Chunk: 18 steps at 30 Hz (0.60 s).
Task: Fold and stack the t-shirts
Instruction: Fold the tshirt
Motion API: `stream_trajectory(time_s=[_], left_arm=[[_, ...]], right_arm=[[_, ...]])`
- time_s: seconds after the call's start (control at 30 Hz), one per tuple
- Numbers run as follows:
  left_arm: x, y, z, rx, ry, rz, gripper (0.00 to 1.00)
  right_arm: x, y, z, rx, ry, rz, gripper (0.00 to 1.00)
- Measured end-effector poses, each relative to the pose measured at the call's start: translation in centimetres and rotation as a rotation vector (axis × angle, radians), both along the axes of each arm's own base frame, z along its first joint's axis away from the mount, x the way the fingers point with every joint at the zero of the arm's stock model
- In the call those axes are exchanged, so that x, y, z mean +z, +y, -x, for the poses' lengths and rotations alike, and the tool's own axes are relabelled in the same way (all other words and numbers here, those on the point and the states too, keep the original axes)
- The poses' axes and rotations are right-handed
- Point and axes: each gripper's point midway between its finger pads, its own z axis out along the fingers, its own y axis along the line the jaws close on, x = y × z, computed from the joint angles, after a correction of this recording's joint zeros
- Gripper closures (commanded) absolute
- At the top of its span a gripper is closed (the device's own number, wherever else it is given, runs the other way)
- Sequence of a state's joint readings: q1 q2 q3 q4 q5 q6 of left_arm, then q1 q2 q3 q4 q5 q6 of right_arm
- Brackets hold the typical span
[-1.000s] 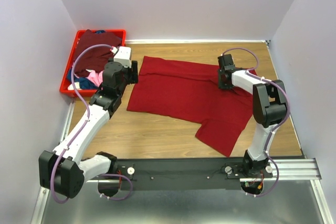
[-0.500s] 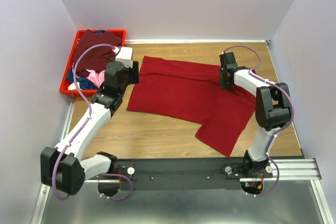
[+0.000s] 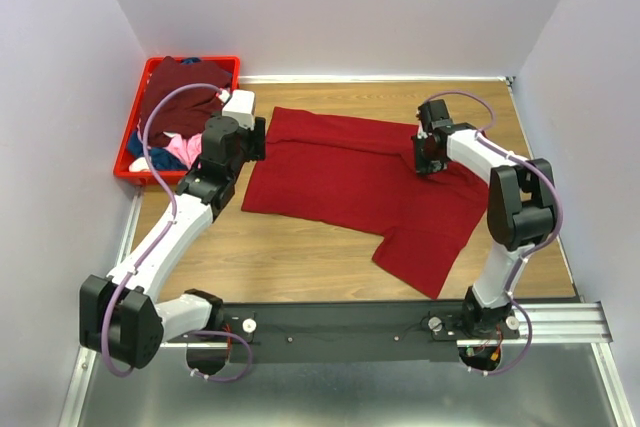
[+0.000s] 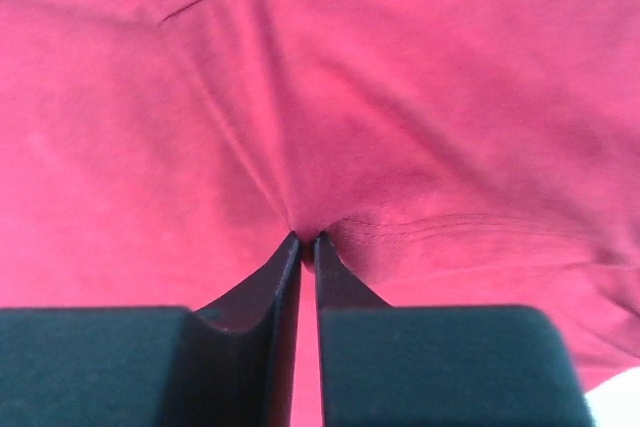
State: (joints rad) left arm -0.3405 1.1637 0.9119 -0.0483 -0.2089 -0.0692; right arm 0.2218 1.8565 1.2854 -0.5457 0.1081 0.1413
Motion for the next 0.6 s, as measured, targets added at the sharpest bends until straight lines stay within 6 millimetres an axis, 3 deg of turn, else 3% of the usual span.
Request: stream_trajectory(time_s=[0.07, 0.13, 0.37, 0.53, 0.6], left_arm=[[-0.1, 0.0, 0.0, -0.001, 0.003, -0.003, 0.3], [-0.3, -0.1, -0.1, -0.002, 0.008, -0.004, 0.3], [-0.7, -0.3, -0.2, -0.012, 0.018, -0.005, 0.3], [-0.8, -0.5, -0.2, -0.022, 0.023, -0.003, 0.3], [-0.9, -0.7, -0.2, -0.033, 0.026, 0.0, 0.3]], right_arm=[[-0.1, 0.7, 0.3, 0.011, 0.025, -0.037, 0.76], [-0.2, 1.5, 0.5, 0.023, 0.046, -0.077, 0.61], [0.4, 3.0, 0.4, 0.031, 0.057, -0.158, 0.58], [1.1, 0.9, 0.1, -0.05, 0.012, -0.086, 0.57], [1.8, -0.6, 0.1, -0.105, -0.015, -0.08, 0.5]])
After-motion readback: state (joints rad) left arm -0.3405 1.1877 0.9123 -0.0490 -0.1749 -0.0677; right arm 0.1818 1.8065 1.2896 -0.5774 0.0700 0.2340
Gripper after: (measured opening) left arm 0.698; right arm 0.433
